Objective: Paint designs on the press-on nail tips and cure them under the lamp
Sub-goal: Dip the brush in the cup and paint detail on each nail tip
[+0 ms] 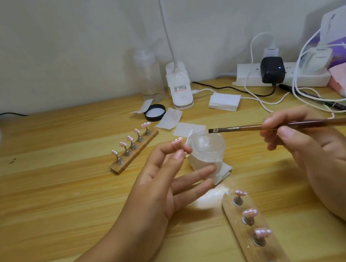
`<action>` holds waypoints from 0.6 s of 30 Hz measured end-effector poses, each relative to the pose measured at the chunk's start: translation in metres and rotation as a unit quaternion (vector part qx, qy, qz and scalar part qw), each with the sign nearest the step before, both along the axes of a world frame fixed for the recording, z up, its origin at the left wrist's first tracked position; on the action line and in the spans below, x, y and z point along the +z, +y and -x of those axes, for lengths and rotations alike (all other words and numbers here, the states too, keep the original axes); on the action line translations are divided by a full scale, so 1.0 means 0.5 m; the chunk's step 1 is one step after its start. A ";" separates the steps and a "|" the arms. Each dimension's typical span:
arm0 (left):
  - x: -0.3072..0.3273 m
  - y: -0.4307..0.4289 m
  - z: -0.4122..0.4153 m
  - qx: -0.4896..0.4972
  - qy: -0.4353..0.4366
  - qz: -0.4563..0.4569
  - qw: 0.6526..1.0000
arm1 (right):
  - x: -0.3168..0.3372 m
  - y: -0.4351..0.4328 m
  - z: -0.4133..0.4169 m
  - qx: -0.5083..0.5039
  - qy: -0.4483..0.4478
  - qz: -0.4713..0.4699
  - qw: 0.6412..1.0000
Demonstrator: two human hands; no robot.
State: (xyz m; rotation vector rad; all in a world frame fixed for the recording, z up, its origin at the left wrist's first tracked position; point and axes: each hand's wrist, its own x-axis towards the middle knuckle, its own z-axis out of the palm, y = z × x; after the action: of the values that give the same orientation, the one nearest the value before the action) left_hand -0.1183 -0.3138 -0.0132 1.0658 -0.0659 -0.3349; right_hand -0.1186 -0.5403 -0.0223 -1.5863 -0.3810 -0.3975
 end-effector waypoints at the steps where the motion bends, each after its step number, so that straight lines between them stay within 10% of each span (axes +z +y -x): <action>1: 0.003 0.000 -0.004 -0.017 0.002 0.002 1.000 | 0.000 0.001 0.001 0.000 -0.006 0.007 1.000; 18: -0.009 0.008 -0.007 -0.137 -0.062 -0.013 0.989 | 0.003 0.007 0.014 0.059 0.014 0.060 0.996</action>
State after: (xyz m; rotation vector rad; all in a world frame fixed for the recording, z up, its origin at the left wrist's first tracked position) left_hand -0.1146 -0.3099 -0.0178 1.1039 -0.3220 -0.5192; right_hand -0.1256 -0.5370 -0.0207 -1.6751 -0.4830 -0.2656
